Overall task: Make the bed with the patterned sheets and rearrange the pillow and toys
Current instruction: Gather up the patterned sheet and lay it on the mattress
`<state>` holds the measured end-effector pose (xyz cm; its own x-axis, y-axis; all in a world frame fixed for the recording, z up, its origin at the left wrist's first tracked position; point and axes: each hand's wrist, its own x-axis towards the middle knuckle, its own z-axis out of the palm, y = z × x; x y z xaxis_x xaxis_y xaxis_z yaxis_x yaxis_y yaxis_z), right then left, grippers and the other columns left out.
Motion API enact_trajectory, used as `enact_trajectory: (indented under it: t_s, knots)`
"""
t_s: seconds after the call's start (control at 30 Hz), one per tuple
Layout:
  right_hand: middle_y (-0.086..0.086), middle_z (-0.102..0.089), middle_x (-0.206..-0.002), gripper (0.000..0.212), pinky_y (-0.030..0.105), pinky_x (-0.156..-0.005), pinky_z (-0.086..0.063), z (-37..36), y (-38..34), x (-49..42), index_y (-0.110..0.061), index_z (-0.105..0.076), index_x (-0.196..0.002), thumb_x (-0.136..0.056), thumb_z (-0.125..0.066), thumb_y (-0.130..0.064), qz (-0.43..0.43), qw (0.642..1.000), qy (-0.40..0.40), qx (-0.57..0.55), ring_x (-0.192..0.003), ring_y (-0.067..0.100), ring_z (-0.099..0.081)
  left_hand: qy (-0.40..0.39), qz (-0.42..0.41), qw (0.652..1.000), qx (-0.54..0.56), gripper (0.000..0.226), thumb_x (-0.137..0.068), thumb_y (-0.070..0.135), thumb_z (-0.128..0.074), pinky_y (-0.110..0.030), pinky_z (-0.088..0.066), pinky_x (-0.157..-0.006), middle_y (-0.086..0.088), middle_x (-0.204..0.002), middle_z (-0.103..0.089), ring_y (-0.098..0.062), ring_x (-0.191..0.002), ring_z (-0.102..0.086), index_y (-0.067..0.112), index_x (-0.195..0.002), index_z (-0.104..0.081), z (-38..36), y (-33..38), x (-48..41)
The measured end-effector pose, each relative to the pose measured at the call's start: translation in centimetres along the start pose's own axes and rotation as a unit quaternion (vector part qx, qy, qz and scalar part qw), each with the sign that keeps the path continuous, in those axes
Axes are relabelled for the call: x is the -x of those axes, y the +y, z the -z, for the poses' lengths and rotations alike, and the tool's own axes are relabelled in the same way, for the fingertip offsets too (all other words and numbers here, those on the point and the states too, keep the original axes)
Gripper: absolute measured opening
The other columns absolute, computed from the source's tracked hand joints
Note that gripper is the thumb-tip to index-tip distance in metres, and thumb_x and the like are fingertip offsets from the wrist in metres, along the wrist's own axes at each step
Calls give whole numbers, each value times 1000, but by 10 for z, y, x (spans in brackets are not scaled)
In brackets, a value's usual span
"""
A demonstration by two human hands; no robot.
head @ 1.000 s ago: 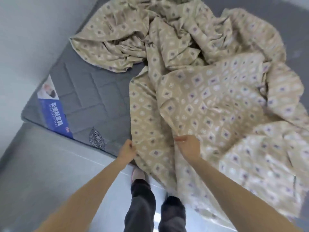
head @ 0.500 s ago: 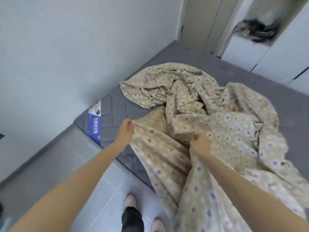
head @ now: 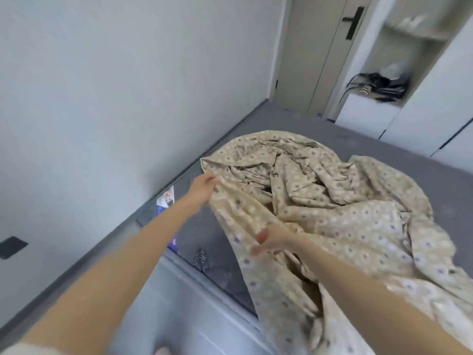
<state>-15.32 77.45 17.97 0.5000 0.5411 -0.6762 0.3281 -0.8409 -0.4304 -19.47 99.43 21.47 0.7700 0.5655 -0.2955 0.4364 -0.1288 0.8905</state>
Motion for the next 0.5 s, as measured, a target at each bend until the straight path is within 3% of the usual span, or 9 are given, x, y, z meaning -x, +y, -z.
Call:
enact_trajectory:
  t_s: [0.13, 0.27, 0.33, 0.37, 0.43, 0.47, 0.5]
  knots:
    - [5, -57, -86, 32, 25, -68, -38, -4, -38, -20, -6, -68, -100, -90, -59, -34, -17, 995, 96, -15, -87, 19, -55, -21, -27, 999, 11, 12, -99, 17, -44, -22, -36, -47, -2, -74, -56, -13, -60, -44, 14, -101, -55, 35, 3, -28]
    - [17, -60, -120, 32, 28, -85, -37, 5, -85, -34, -2, -57, -122, -96, -43, -16, -70, 985, 158, -21, -116, 29, -53, -61, -27, 994, 87, 10, -97, 9, -45, -24, -50, -48, -2, -79, -56, -12, -64, -55, 13, -97, -55, 80, 10, -53]
    - [18, -56, -126, 31, 30, -88, -37, 15, -101, -32, -1, -57, -119, -100, -34, -7, -88, 978, 187, -38, -120, 30, -50, -97, -26, 991, 88, 16, -98, 9, -48, -17, -52, -48, -5, -88, -61, -10, -68, -60, 13, -88, -60, 100, 15, -67]
    - [18, -58, -119, 29, 30, -87, -38, 21, -107, -32, -5, -59, -108, -101, -30, -5, -89, 974, 201, -51, -115, 30, -52, -114, -30, 990, 80, 17, -98, 10, -49, -15, -53, -51, -6, -95, -64, -10, -73, -62, 13, -88, -63, 107, 16, -74]
    - [6, -57, -95, 22, 23, -74, -40, 33, -112, -35, -18, -54, -88, -100, -37, -11, -72, 952, 238, -176, -91, 18, -53, -145, -47, 986, 70, 19, -97, 10, -50, -15, -56, -62, -7, -104, -66, -11, -83, -64, 14, -90, -67, 116, 19, -89]
    - [1, -55, -96, 10, 22, -72, -38, 38, -112, -37, -16, -55, -95, -97, -46, -20, -83, 932, 264, -233, -91, 15, -52, -157, -55, 984, 63, 18, -96, 9, -51, -19, -57, -70, -6, -108, -66, -12, -88, -64, 15, -94, -69, 118, 21, -95]
    - [1, -55, -109, 31, 24, -78, -40, 44, -112, -39, -10, -52, -117, -91, -57, -27, -85, 920, 269, -273, -101, 17, -53, -169, -62, 982, 52, 18, -95, 9, -53, -23, -56, -80, -7, -113, -65, -14, -94, -63, 14, -101, -69, 119, 24, -102]
